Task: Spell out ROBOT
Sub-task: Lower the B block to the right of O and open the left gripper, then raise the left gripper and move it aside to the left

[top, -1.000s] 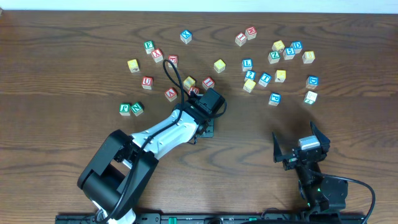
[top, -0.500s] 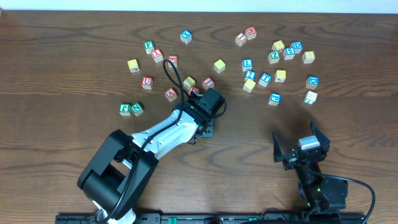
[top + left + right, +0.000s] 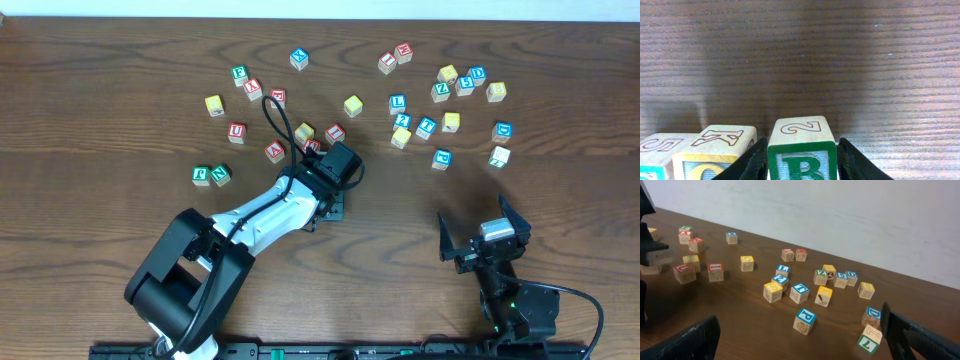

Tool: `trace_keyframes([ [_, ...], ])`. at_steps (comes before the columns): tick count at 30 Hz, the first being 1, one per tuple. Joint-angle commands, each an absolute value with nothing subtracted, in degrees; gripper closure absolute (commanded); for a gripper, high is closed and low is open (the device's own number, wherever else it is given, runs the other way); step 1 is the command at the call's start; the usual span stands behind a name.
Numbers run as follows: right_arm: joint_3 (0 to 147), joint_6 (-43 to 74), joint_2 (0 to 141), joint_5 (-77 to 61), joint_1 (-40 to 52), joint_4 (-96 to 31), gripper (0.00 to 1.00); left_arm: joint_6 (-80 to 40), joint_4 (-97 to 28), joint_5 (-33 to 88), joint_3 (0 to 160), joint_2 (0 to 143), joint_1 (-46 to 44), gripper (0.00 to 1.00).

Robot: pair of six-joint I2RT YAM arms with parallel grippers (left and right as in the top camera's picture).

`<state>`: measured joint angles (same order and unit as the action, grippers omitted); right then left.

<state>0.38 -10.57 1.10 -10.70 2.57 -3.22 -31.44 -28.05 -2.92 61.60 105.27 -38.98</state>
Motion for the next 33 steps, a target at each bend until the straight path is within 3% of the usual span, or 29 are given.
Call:
trace_keyframes([
  [1, 0.3, -9.7, 1.0, -10.7, 2.2, -3.5, 0.01, -31.1, -28.2, -3.4, 61.1, 104.8, -38.8, 0.57],
  [33, 0.3, -9.7, 1.0, -10.7, 2.2, -3.5, 0.01, -28.7, -29.9, -3.0, 61.7, 96.7, -38.8, 0.57],
])
